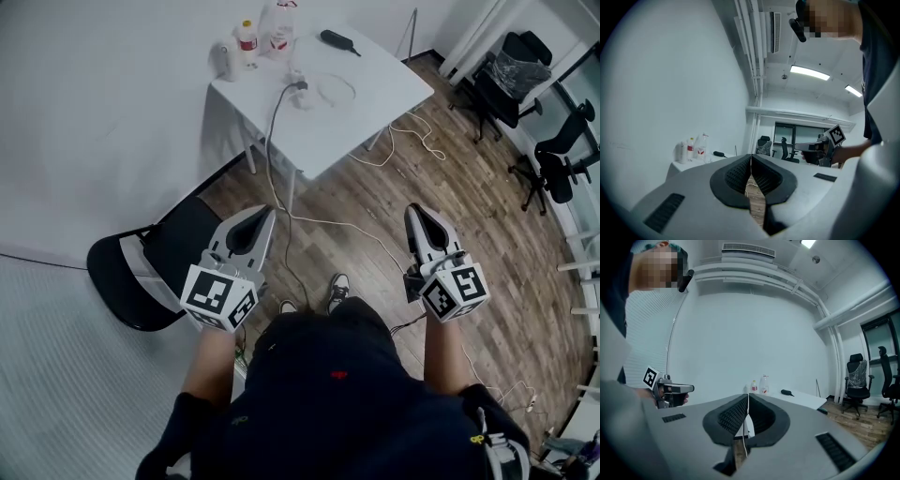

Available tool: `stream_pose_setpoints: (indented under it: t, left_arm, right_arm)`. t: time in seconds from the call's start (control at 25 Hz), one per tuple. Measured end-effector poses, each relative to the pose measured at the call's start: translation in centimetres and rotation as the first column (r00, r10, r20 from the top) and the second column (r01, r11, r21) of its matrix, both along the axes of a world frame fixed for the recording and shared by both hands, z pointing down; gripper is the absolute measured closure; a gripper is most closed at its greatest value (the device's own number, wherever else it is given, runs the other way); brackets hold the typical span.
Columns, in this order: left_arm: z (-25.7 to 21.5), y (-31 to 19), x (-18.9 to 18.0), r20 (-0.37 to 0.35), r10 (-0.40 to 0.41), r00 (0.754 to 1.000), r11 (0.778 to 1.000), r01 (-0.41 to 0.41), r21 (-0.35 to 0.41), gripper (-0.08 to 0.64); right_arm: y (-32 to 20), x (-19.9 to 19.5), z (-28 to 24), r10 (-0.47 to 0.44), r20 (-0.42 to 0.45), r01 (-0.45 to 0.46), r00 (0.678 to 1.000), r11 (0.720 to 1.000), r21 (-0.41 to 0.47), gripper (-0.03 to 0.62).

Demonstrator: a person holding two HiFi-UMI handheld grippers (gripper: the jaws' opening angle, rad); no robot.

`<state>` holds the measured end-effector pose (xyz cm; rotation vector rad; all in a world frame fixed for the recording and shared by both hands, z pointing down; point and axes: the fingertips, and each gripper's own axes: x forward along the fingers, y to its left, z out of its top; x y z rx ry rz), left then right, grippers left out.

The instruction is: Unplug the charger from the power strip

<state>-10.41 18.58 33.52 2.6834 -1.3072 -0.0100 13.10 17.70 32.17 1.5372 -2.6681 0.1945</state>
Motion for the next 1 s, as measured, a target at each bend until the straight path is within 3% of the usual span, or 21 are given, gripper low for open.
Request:
stream_pose_setpoints:
  t: [0.28,0.68,1.0]
  left_arm:
    - [0.1,-3.0,1.7,0.025,-0.019,0.999,1.000,0.019,0.002,0.537]
    - [-1.6,-10.9,7.9,0.063,-0.070,0.996,0.998,0.069,0.013,0.537]
    - [-0.6,-15.1,11.5,0.065,-0.152,0.986,0.987,0.155,-0.048,0.537]
  right_arm:
    - [-3.5,1.5,1.3,-0.024,0.028,0.024,0.999,1.000,-0.011,0.568]
    - [-13.7,6.8,1.0,-0.081,0.104,0.080,0.991,0.997,0.010,0.568]
    - [-19.6,10.9,3.9,-0.162,0.152,0.167,0.975,0.986,-0.020,0.568]
